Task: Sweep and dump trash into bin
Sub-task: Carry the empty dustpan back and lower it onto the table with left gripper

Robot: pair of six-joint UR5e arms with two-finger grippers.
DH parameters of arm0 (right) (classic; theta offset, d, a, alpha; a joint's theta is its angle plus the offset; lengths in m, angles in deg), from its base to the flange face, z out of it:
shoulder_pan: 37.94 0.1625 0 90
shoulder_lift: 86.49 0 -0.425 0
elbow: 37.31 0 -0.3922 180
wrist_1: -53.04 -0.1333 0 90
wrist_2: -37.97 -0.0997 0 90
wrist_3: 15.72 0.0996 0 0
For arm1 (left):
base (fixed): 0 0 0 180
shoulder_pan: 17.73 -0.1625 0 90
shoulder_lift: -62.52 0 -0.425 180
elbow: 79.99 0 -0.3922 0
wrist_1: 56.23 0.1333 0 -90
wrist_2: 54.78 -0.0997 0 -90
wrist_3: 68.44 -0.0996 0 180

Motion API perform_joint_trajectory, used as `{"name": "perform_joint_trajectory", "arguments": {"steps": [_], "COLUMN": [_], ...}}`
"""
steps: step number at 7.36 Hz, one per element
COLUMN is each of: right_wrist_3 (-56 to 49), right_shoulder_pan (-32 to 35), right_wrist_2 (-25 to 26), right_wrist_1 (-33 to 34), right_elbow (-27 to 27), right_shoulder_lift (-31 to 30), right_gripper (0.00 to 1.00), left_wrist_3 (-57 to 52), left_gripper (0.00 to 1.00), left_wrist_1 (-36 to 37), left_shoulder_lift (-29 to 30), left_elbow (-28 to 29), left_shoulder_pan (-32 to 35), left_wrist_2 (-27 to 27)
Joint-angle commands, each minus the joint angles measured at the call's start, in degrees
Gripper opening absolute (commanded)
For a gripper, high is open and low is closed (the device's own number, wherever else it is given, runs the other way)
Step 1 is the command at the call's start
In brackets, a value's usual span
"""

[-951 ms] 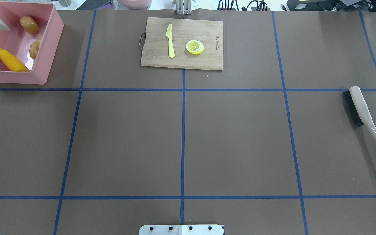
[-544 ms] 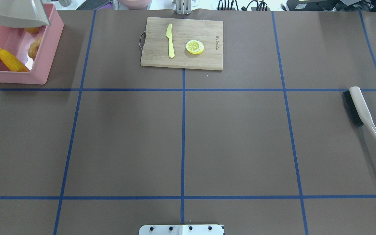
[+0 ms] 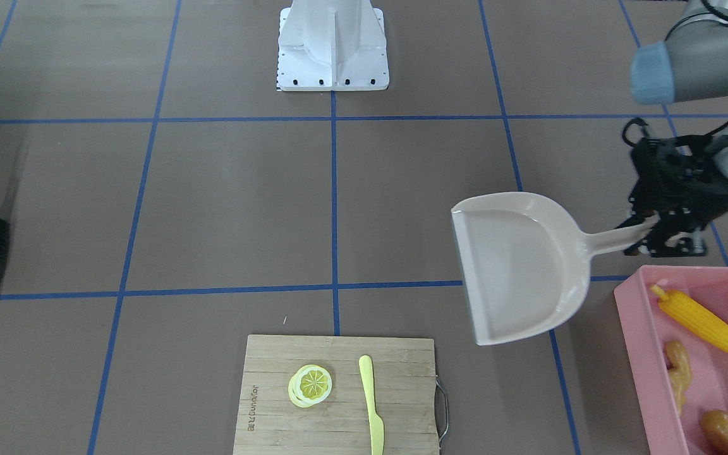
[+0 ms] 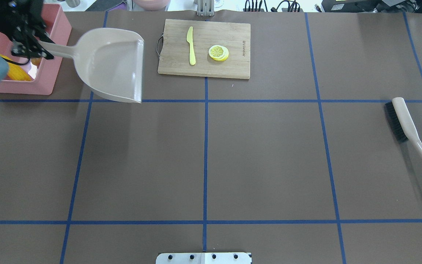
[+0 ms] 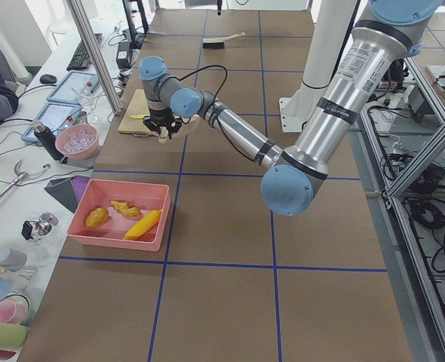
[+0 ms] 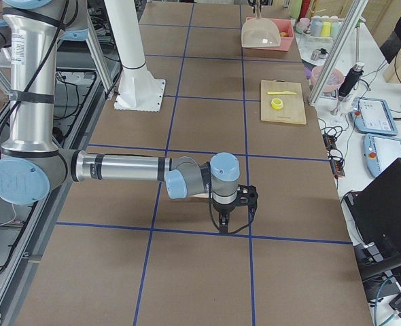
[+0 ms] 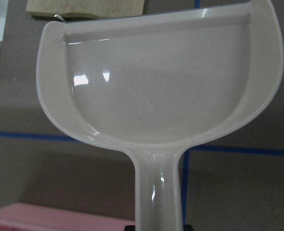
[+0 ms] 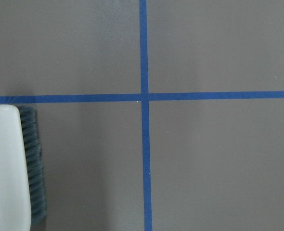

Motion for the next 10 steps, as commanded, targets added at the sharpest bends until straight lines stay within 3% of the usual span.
{"name": "perform_joint_trajectory", "arguments": {"steps": [1, 3, 5, 7, 9, 10], "right_wrist_3": [-0.5, 0.1, 0.2, 0.5, 0.7, 0.7], "right_shoulder_pan": [1.0, 1.2, 1.2, 1.8, 3.9, 4.9], "right_wrist_2": [-0.5, -0.6, -0.7, -1.7, -4.9, -5.2], "right_wrist_1": [0.1, 0.1, 0.4, 3.6, 4.6, 6.8], "right_elbow": [0.0, 0.0, -0.1, 1.4, 3.4, 4.1], "right_shoulder_lift": [-0.2, -0.3, -0.3, 0.4, -0.5, -0.4], "right_gripper": [1.0, 1.0, 1.0, 1.0, 1.0, 1.0], "left_wrist_3": [7.4, 12.3, 20.6, 21.8, 21.9, 21.9], "left_gripper": [0.0, 0.0, 0.0, 0.01, 0.1, 0.31], "left_wrist_1": [-8.6, -15.4, -17.9, -18.3, -19.2, -20.4], "left_shoulder_lift": [-1.4, -7.1, -8.0, -10.5, -11.4, -11.4], "left_elbow": [-2.3, -7.5, -7.9, -8.3, -8.4, -8.3], "left_shoulder_pan": [-14.4, -19.2, -21.8, -22.3, -23.7, -24.3], "left_wrist_2": [-9.2, -13.4, -17.0, -17.5, -18.5, -18.5]}}
